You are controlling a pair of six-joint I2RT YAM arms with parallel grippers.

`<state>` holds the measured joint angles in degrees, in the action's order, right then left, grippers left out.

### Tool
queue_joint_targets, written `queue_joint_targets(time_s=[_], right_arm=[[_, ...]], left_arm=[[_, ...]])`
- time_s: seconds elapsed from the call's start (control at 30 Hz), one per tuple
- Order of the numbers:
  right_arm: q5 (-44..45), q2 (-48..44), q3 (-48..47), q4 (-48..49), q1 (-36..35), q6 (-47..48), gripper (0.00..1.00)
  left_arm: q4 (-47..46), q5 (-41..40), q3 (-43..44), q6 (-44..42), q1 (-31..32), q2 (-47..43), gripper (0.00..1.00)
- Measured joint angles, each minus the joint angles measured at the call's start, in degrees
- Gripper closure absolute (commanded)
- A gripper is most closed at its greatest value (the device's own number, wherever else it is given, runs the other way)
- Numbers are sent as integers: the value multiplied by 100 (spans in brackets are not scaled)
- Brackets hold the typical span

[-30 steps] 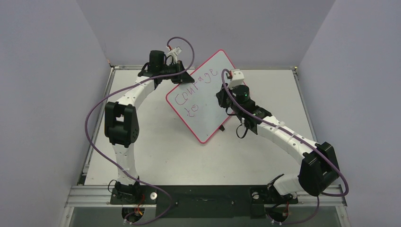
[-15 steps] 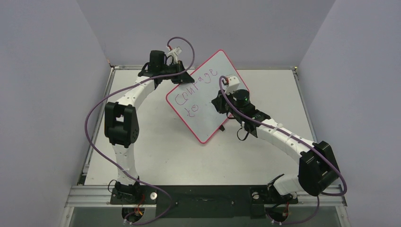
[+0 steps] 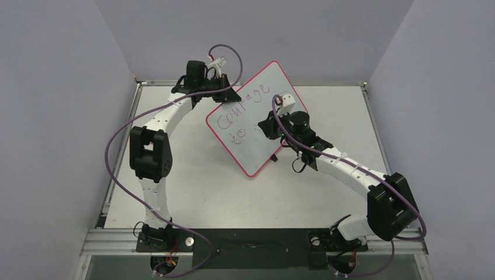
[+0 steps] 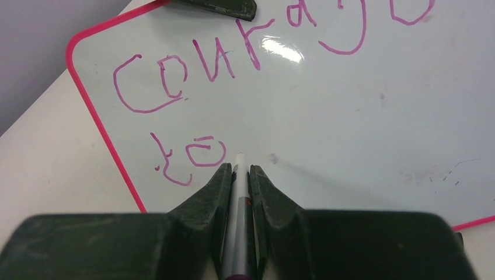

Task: Write a sentence on the whiteboard

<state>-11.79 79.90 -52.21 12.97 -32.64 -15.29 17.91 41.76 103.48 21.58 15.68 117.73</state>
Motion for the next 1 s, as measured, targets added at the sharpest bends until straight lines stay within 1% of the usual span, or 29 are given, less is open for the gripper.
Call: queue_joint_targets(time_s=[0.23, 0.47, 0.7, 0.87, 1.0], right_arm=[[-22, 345, -31, 280, -9, -188, 100], [136, 726, -212, 280, -46, -291, 100], [363, 654, -153, 289, -201, -345, 100], [503, 225, 302, 291, -575, -382, 100], [520, 120, 619, 426, -820, -494, 100]], left_arm=[[68, -20, 50, -42, 17, 0, 100], [101, -35, 79, -87, 31, 0, 100], [116, -39, 81, -98, 31, 0, 100], [116, -42, 81, -101, 31, 0, 100], [118, -42, 81, -101, 31, 0, 100]])
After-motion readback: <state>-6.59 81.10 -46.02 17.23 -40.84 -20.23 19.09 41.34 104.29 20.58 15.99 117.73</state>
